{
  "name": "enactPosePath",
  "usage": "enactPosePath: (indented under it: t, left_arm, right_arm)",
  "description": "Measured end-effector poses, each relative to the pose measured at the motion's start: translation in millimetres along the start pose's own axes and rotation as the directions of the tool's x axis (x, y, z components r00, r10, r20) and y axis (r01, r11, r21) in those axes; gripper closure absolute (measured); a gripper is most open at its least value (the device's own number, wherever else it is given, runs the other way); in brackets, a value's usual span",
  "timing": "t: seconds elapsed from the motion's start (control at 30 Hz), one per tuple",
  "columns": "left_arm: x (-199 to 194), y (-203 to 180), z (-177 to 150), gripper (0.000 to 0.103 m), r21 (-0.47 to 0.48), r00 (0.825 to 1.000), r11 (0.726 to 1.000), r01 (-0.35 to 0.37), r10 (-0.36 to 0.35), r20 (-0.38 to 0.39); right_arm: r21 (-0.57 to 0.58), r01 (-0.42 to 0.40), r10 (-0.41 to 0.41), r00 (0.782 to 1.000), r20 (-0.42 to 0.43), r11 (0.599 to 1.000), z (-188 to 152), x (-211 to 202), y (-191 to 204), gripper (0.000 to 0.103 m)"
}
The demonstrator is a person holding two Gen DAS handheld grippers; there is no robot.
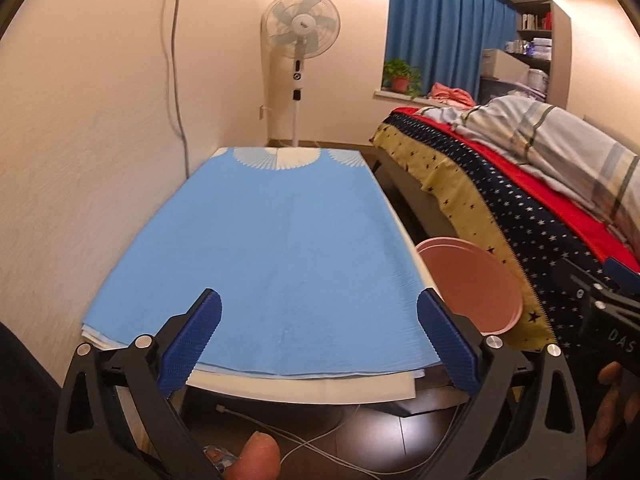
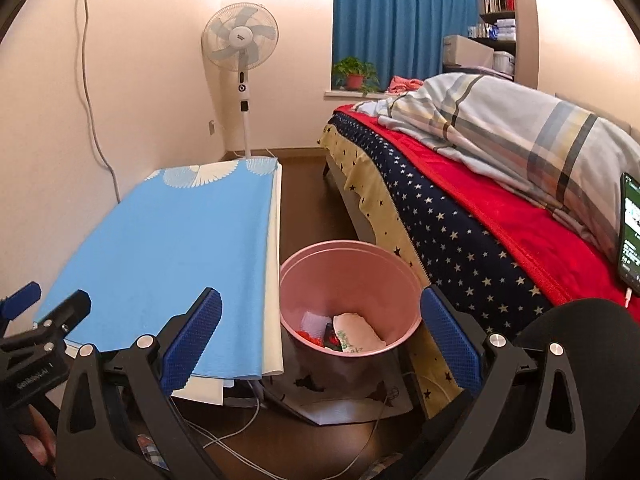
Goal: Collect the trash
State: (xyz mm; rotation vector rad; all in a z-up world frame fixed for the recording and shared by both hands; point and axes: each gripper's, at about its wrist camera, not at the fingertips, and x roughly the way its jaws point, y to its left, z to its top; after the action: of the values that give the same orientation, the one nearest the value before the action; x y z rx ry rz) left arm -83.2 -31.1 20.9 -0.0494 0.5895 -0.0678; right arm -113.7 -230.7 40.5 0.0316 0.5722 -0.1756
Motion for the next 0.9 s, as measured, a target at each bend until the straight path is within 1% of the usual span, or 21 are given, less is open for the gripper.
enactPosePath:
  t: [0.17, 0.9]
  left_arm:
    - [8.6, 2.7, -2.7, 0.008, -0.024, 1.000, 1.000, -0.004, 0.003, -0.017]
    - [6.7, 1.7, -8.0, 0.008, -0.015, 1.000, 1.000, 0.009, -0.009, -0.008]
  right_arm:
    - [-0.001, 0.006, -0.006, 1.000, -0.027, 1.000, -4.8, 10.3, 3.7, 0.005]
    - [-0.023, 0.034, -0.034, 0.999, -0.003, 0.999, -7.0, 10.0, 8.6, 0.005]
